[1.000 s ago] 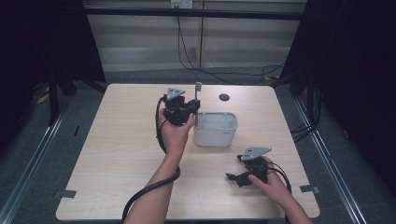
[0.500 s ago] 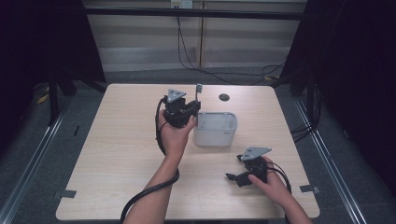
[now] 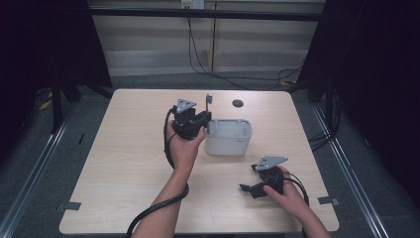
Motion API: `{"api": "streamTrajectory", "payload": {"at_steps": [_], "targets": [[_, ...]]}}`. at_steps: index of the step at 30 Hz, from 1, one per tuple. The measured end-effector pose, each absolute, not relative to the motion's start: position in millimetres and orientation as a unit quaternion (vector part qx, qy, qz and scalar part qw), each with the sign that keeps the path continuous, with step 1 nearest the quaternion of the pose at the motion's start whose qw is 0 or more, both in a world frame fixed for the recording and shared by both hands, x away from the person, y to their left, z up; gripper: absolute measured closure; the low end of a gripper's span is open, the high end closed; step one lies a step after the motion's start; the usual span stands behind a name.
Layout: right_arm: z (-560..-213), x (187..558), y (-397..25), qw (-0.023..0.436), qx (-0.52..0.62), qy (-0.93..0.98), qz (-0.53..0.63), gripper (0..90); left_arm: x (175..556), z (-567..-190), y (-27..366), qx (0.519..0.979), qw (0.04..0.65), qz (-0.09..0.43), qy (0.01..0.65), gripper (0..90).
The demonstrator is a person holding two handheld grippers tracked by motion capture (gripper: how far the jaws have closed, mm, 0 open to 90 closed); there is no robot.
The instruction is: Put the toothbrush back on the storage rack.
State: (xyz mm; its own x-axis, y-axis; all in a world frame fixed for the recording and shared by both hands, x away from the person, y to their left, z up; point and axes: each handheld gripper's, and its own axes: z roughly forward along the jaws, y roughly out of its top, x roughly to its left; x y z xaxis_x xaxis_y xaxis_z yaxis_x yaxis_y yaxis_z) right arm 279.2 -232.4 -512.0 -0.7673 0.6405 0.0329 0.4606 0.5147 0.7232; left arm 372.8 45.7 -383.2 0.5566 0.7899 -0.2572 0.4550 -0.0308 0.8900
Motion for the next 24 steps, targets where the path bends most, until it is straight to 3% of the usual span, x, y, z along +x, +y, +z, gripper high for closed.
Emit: {"api": "streamTrajectory", "payload": {"at_steps": [24], "targets": [[-512, 279, -232, 0.119, 0.319, 0.862, 0.375, 11.8, 369, -403, 46, 0.712, 0.518, 0.145, 0.451, 79.1]]}}
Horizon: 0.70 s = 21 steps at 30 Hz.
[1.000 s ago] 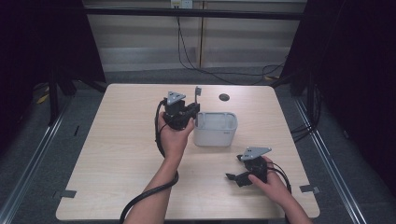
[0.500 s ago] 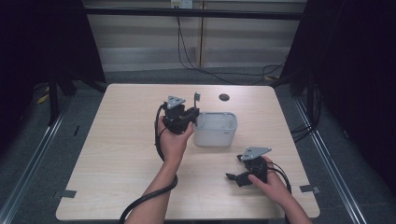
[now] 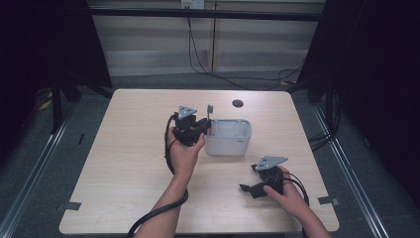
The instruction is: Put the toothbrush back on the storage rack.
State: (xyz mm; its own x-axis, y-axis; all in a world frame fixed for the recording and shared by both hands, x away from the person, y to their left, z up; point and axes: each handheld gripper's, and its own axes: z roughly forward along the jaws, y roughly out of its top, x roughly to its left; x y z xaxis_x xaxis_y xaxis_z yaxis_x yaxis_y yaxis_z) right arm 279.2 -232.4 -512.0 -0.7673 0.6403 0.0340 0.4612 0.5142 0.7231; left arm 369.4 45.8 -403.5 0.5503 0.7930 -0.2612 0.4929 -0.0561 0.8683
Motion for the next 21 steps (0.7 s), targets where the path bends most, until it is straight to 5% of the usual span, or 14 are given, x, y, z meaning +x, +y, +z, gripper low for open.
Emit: {"api": "streamTrajectory", "payload": {"at_steps": [21], "targets": [[-512, 279, -232, 0.120, 0.320, 0.862, 0.375, 11.8, 370, -404, 57, 0.726, 0.495, 0.141, 0.456, 69.4]]}}
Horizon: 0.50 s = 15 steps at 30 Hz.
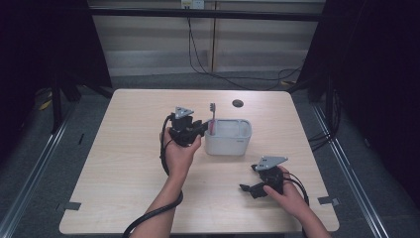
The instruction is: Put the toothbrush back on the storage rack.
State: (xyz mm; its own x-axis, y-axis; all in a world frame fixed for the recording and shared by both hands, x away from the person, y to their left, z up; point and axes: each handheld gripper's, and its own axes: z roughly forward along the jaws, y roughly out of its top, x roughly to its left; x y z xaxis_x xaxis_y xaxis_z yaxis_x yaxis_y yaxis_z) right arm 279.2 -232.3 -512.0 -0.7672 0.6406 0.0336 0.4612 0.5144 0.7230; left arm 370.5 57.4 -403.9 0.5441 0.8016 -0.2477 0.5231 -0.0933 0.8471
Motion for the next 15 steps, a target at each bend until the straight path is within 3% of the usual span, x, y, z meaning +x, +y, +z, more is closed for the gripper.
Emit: {"api": "streamTrajectory", "payload": {"at_steps": [15], "targets": [[-512, 279, -232, 0.120, 0.320, 0.861, 0.375, 11.8, 374, -404, 77, 0.735, 0.499, 0.119, 0.444, 50.9]]}}
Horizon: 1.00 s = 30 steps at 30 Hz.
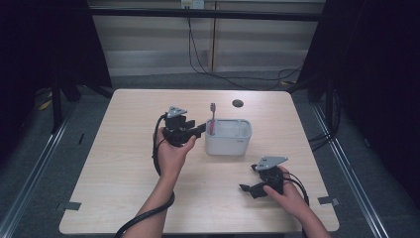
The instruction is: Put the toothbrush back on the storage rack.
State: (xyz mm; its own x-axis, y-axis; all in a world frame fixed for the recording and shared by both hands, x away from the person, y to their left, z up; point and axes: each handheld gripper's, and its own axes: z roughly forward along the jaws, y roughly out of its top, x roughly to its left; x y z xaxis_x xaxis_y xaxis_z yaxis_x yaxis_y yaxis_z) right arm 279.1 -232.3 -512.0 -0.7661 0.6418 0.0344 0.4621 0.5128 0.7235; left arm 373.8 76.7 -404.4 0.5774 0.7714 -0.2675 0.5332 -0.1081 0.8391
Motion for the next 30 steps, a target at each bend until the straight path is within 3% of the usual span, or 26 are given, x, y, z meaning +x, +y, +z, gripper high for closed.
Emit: {"api": "streamTrajectory", "payload": {"at_steps": [12, 30], "targets": [[-512, 279, -232, 0.120, 0.319, 0.862, 0.375, 11.8, 375, -408, 93, 0.739, 0.506, 0.101, 0.434, 38.5], [-512, 279, -232, 0.120, 0.320, 0.861, 0.375, 11.8, 372, -420, 114, 0.747, 0.508, 0.089, 0.420, 36.4]]}}
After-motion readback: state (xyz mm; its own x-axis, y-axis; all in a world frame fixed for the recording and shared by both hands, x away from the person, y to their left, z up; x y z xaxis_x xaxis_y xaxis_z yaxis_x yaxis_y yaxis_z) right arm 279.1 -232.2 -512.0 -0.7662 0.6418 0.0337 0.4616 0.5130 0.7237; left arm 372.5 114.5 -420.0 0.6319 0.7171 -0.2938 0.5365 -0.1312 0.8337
